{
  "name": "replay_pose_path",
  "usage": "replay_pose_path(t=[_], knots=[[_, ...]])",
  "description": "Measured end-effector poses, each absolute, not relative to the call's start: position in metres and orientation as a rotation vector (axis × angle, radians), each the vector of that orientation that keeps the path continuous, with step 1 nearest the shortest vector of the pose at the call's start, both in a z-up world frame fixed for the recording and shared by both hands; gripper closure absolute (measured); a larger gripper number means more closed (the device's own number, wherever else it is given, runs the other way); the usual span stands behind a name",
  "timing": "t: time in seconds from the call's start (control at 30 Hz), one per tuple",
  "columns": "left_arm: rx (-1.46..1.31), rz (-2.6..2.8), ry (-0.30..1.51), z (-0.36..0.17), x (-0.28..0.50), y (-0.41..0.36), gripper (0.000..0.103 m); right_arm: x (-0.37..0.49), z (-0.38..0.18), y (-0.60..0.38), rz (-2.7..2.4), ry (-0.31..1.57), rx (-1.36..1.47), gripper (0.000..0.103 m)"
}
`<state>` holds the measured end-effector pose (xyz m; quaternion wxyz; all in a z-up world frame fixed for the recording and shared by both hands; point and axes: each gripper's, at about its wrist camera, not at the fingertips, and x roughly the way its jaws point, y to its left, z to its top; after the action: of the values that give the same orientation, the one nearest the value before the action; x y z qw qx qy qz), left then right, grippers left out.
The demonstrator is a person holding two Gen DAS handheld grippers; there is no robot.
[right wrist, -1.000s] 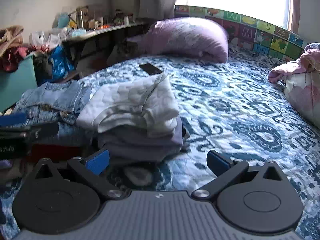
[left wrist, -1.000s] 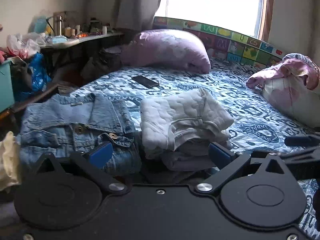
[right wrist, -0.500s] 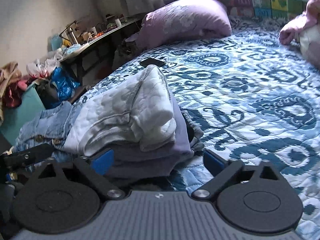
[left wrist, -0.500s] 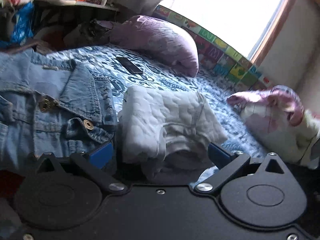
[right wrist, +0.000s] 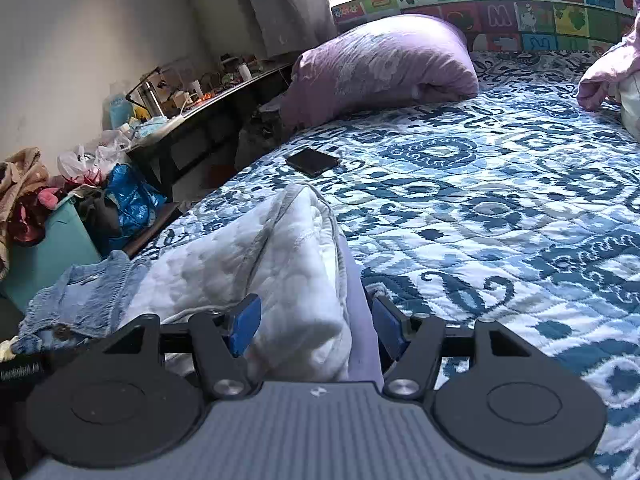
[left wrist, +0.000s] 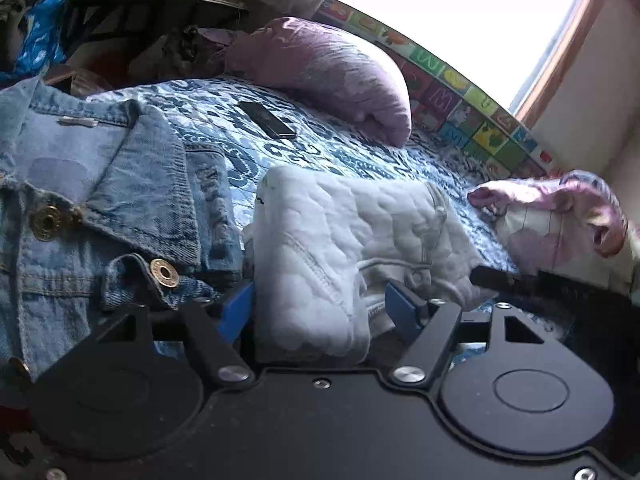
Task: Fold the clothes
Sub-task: 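Grasp the white quilted garment on the stack with both grippers, then lift the white quilted garment with both grippers and carry it onto the bedspread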
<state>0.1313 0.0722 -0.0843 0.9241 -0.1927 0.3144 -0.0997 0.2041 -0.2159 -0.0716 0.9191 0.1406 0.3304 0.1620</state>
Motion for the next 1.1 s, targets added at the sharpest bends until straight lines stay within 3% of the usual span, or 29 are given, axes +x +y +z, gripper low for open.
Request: replay_pose_path(t=[0.03,0.07,0.1,0.23,0.47,0.87,1.1], knots=[[-0.378,-0.203,0.644,-0.085,0.131,0.07,0.058,0.207,-0.074,-0.214,0.337,0.684,0.289,0.044],[-0.361,-0.202,0.642,-0.086,0.13,0.069,0.062,0.209,-0.076,-0.213,0.34,0.688,0.288,0.048],[-0.344,-0.201,0.641,-0.087,0.129,0.067,0.07,0.211,-0.078,-0.21,0.349,0.694,0.285,0.062],[-0.288,-0.209,0.627,-0.087,0.123,0.061,0.083,0.202,-0.079,-0.203,0.364,0.668,0.243,0.083],[-0.316,-0.258,0.563,-0.058,0.085,0.058,0.087,0.157,-0.049,-0.212,0.382,0.577,0.22,0.086],[-0.498,-0.452,0.402,0.066,-0.016,0.045,0.088,0.039,0.064,-0.279,0.469,0.502,0.459,0.086],[-0.535,-0.539,0.393,0.106,-0.078,0.023,0.088,-0.048,0.112,-0.316,0.485,0.463,0.559,0.086]])
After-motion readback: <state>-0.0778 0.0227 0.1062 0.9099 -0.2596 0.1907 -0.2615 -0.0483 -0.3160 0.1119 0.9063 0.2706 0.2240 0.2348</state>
